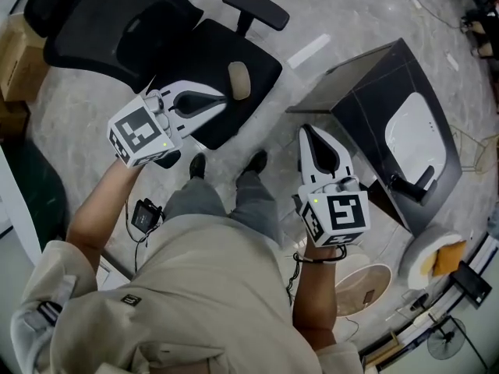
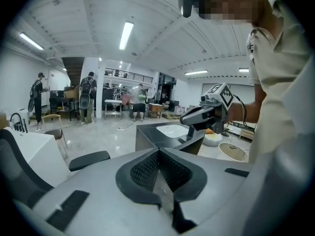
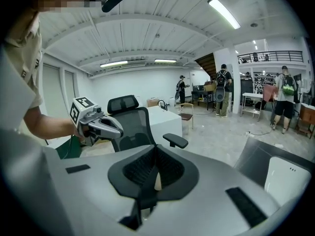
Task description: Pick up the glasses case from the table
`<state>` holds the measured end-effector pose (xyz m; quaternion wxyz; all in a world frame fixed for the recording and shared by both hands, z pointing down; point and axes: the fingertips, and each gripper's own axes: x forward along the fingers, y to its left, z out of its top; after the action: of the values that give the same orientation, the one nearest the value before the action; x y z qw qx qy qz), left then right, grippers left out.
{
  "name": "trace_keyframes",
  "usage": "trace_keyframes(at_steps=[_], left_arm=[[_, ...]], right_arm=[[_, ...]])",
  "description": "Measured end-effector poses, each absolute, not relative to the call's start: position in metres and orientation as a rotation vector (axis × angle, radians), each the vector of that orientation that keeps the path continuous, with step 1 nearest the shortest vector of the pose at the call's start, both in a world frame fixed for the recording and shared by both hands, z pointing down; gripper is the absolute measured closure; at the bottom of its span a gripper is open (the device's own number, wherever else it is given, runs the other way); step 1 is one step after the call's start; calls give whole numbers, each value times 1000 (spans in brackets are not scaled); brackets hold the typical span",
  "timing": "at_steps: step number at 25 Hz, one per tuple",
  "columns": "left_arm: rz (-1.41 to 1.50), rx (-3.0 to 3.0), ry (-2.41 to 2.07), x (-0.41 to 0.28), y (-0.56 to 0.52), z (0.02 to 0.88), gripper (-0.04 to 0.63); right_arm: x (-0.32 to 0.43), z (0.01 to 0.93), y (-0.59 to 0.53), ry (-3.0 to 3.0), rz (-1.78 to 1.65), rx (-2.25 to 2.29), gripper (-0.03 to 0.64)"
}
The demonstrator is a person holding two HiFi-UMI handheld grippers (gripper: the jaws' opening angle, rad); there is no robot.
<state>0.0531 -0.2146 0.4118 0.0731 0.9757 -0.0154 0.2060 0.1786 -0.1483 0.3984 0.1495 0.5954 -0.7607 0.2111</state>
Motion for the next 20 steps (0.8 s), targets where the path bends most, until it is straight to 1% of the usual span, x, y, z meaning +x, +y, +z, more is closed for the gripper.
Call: trace_keyframes(at_steps=[20], left_arm=[[842,2858,200,105,-213,517,580]], right_arm=[[218,460,-117,-2073,752,1806,592]])
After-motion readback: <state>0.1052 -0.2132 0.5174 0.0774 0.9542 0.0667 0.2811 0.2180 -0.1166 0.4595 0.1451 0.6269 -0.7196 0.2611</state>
